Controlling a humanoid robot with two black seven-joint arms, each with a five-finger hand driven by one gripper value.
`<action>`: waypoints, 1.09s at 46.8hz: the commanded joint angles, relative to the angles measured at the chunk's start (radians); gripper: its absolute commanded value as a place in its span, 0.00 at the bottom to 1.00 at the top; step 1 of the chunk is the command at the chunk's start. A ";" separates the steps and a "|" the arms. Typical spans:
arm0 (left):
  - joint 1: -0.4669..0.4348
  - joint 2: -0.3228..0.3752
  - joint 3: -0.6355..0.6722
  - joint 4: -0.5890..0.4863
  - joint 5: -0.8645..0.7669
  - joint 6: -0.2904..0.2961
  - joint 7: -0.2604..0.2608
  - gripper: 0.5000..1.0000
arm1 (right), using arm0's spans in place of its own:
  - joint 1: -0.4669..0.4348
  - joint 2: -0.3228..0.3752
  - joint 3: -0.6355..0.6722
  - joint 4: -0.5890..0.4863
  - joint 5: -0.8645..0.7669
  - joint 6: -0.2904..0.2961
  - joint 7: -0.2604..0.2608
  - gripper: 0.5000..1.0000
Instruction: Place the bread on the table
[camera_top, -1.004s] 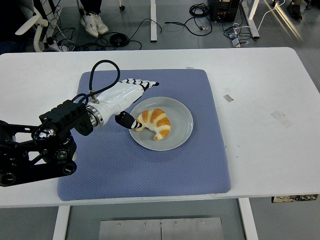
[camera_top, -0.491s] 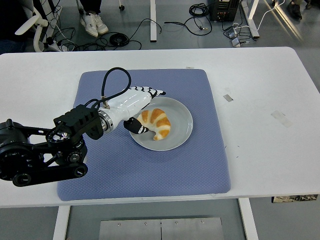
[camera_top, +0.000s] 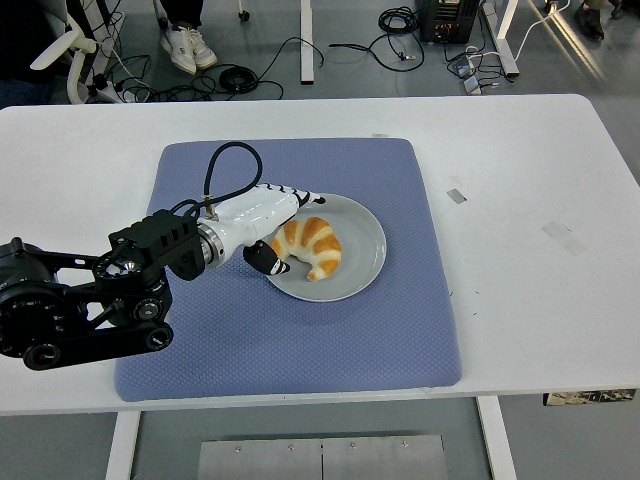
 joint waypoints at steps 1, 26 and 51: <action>0.000 0.000 0.000 0.000 0.000 -0.002 0.000 0.82 | 0.000 0.000 0.000 0.000 0.000 0.000 0.001 1.00; 0.001 -0.012 -0.001 0.029 -0.003 -0.074 -0.008 0.68 | 0.000 0.000 0.000 0.000 0.000 0.000 0.000 1.00; 0.001 -0.018 -0.015 0.052 -0.064 -0.118 -0.058 0.30 | 0.000 0.000 0.000 0.000 0.000 0.000 0.000 1.00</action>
